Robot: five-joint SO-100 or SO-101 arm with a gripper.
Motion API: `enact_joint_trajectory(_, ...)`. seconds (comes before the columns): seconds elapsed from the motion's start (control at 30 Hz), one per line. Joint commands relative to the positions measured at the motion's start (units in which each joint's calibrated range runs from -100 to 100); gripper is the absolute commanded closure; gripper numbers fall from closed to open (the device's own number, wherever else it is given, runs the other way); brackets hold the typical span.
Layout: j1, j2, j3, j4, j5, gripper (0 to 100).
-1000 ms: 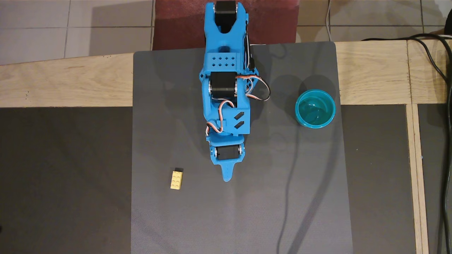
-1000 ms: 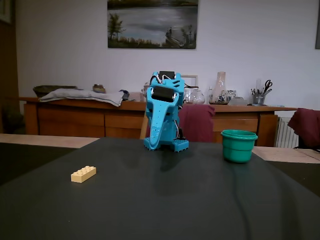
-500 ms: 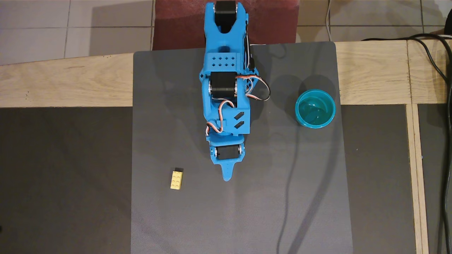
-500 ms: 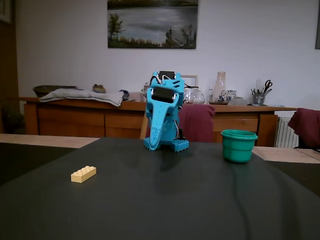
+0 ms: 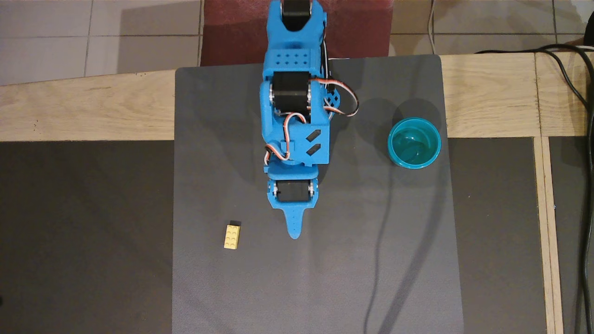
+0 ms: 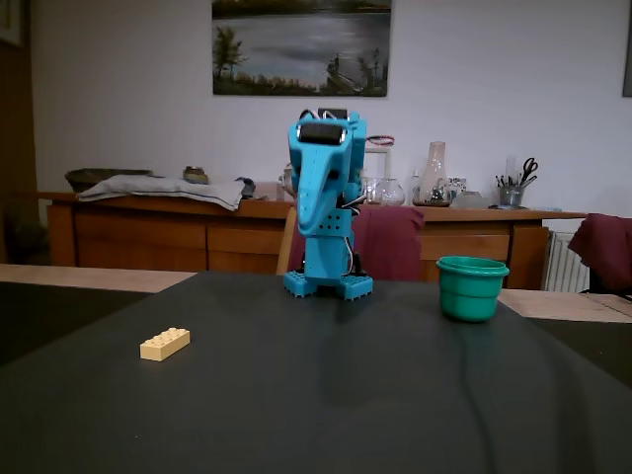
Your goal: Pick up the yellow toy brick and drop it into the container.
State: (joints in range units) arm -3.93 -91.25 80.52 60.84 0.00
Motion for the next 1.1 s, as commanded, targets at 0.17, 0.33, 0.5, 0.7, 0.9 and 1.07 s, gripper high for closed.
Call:
enact_joint_trajectory(0.17, 0.03, 37.54, -30.52, -0.12, -2.25, 100)
enact_joint_trajectory(0.33, 0.1, 57.94, -48.57, 0.51, 0.42, 100)
enact_joint_trajectory(0.5, 2.04, 71.35, -53.35, 0.59, 6.8, 100)
enact_joint_trajectory(0.7, 7.22, 75.06, -52.72, 0.59, 15.47, 100)
enact_joint_trajectory(0.9, 13.18, 75.48, -52.45, 0.59, 26.4, 100)
enact_joint_trajectory(1.07, 17.67, 75.14, -48.93, 2.82, 40.67, 100)
